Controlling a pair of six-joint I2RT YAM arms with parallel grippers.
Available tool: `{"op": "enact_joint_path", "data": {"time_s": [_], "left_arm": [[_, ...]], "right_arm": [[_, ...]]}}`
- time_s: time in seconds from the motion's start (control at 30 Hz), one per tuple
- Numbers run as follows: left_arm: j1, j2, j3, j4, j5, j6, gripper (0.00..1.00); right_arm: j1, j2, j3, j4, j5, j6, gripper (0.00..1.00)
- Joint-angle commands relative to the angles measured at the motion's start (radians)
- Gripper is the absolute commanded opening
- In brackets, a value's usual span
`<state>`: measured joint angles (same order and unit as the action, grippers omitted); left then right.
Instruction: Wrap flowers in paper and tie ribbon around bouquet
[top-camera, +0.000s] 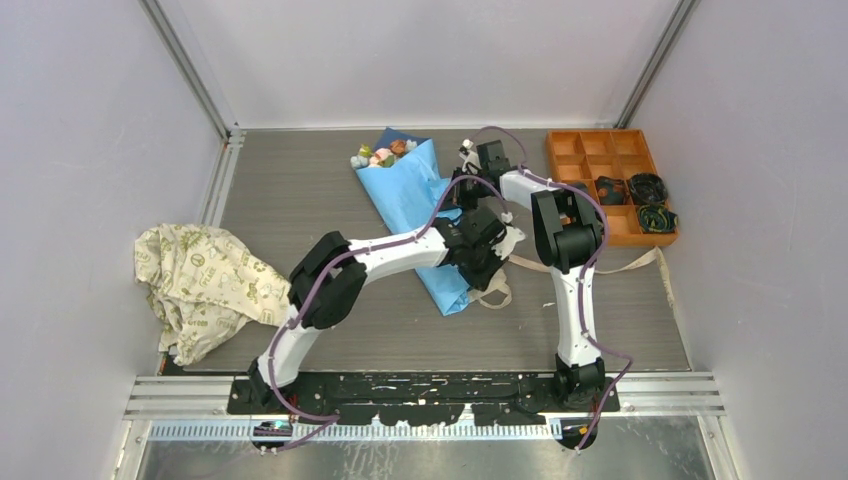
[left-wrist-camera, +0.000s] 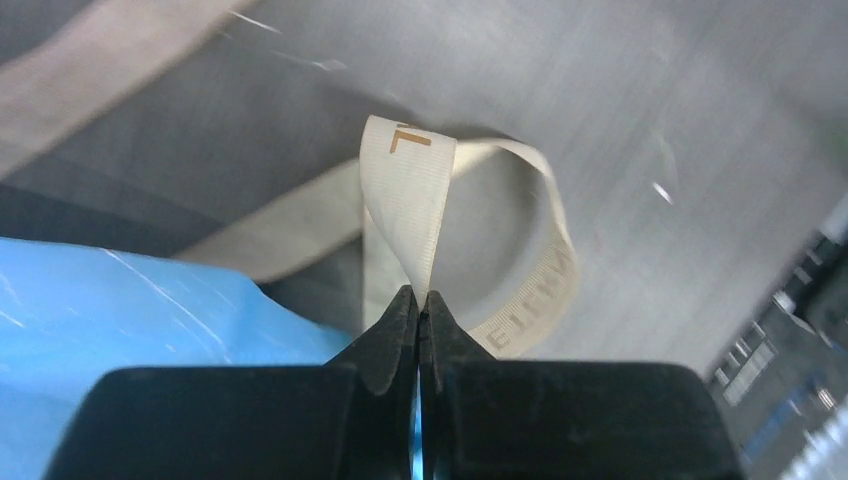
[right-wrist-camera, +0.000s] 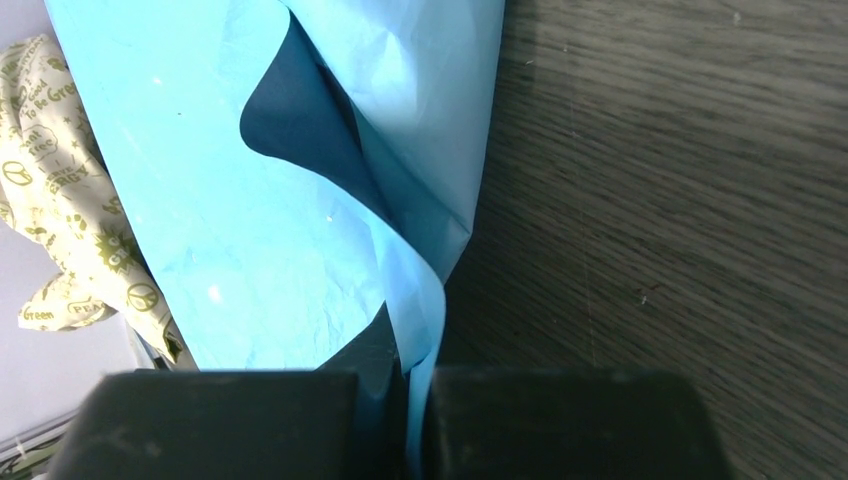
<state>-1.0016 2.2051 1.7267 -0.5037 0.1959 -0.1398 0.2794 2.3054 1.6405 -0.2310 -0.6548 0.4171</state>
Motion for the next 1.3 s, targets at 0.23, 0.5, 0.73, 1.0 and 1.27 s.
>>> {"op": "enact_joint_path", "data": {"time_s": [0.23,0.5,0.73,1.0,1.27], "left_arm": [[-0.023,-0.372,-0.226,-0.581,0.401,0.423,0.00],[0.194,-0.586,-0.607,-0.676,0.273,0.613,0.00],[0.612,-0.568,-0.682,-0.536,0.045,0.680,0.00],[0.832,-0.381,-0.475,-0.387,-0.016,0.577,0.00],[0.904,-0.209,-0.150,-0.159,-0.121,0.284,0.00]], "right_arm": [[0.001,-0.031,0.146,-0.154,0.199,0.137,0.01],[0.000,-0.070,0.211,-0.251,0.206,0.206,0.01],[0.000,-0.102,0.229,-0.299,0.193,0.196,0.01],[0.000,-0.155,0.233,-0.341,0.176,0.194,0.01],[0.003,-0.232,0.069,-0.313,0.147,0.212,0.01]]}}
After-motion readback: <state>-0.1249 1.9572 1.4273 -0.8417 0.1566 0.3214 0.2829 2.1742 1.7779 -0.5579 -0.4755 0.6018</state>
